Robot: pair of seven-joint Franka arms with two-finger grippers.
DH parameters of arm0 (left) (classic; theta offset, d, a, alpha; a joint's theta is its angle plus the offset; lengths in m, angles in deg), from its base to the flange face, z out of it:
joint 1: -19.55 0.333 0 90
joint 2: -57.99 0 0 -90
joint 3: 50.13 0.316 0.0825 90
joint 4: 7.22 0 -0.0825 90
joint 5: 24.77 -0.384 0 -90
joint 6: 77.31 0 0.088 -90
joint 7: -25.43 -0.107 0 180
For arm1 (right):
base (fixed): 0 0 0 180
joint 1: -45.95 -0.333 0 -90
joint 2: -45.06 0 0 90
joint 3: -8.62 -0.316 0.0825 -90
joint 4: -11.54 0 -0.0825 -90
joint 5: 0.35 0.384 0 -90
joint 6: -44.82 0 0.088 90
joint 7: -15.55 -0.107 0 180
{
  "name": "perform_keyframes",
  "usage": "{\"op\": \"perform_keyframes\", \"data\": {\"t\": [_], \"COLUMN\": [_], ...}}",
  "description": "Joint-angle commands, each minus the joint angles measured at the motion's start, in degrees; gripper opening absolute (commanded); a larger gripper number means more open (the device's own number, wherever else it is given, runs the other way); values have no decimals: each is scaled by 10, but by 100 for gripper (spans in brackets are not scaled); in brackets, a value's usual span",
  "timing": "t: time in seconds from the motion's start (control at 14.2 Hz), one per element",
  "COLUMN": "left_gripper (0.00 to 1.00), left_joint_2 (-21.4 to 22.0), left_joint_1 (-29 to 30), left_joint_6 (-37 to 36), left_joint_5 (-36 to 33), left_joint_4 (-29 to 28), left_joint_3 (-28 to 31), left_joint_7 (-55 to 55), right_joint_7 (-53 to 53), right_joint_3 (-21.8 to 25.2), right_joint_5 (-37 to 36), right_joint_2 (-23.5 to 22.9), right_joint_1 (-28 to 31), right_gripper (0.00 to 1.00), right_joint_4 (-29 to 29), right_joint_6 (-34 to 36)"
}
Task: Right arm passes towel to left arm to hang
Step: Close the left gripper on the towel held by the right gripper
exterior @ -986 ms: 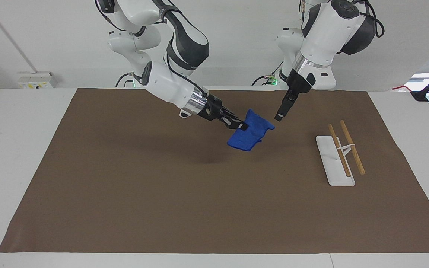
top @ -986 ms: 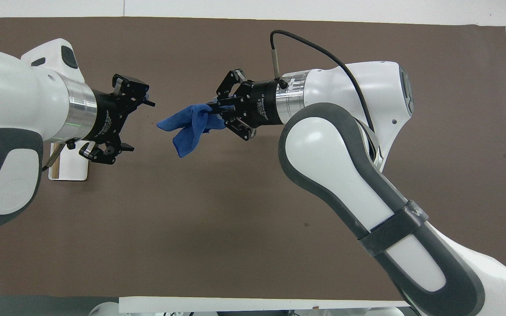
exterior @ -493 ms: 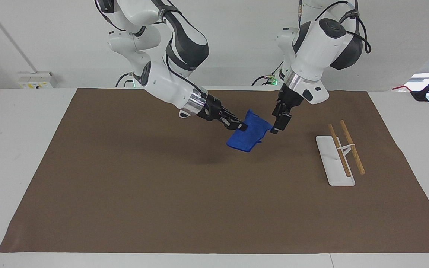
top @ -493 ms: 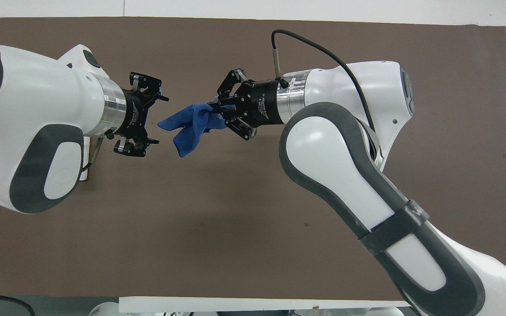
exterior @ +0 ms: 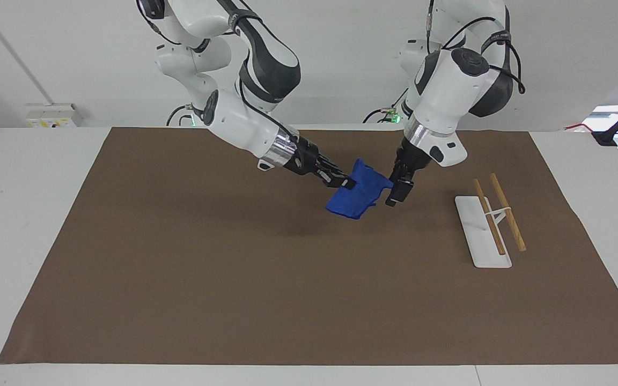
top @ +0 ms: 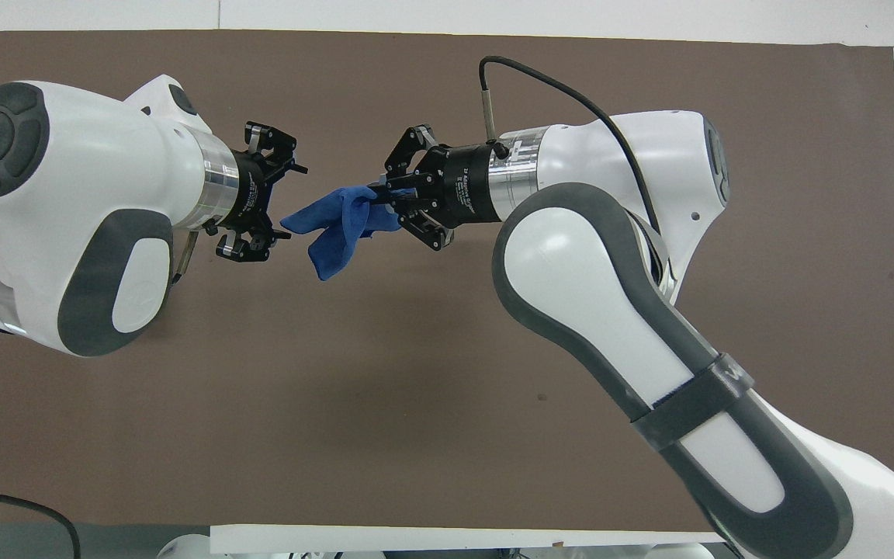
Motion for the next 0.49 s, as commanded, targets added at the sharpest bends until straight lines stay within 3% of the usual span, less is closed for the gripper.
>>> {"op": "perform_keyframes", "data": {"t": [0.0, 0.42], "left_gripper": [77, 70], "left_joint_2": [5, 2], "left_joint_1": [-8, -25], "left_joint_6": [13, 15], "left_joint_5": [5, 5], "left_joint_4": [-8, -13], "left_joint_3": [5, 5], "left_joint_7": [-13, -13], "right_joint_7": [4, 5], "right_joint_3": [-3, -3], "right_joint_5": [14, 14], "right_joint_2": [8, 9], "right_joint_1": [3, 3], "right_gripper": [0, 0], "right_joint_4": [-10, -12], "right_joint_6": [-4, -4]}}
